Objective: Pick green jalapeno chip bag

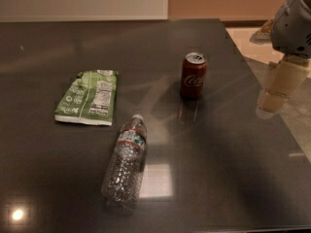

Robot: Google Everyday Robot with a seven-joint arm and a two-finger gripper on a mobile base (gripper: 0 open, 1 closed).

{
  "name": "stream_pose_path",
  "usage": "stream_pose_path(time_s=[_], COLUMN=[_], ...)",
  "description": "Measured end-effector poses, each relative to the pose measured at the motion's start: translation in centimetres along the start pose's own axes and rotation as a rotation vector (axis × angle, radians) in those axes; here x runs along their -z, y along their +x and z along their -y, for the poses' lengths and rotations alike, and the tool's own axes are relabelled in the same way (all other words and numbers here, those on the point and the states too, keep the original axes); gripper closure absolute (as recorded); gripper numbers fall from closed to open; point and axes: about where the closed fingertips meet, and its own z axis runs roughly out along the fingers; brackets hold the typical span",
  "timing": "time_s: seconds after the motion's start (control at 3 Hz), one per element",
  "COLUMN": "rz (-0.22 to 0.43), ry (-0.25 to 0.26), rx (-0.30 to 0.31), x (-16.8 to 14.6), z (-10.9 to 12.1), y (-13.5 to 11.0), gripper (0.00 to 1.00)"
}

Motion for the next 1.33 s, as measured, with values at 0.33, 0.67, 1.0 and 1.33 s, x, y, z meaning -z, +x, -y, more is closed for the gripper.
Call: stream_pose_path(time_s=[0.33,0.67,1.0,1.33], rz=[0.056,0.115,0.165,0.201], ry=[-0.020,-0.023,-0.026,-0.046], rx=[0.077,0.162,0.247,0.317], x=[-1.1,-2.2,-3.4,-5.4], z=[2.0,3.8,5.3,6.1], y=[-2.9,-6.6,-10.6,-14.7], gripper=[0.00,0.00,0.00,0.00])
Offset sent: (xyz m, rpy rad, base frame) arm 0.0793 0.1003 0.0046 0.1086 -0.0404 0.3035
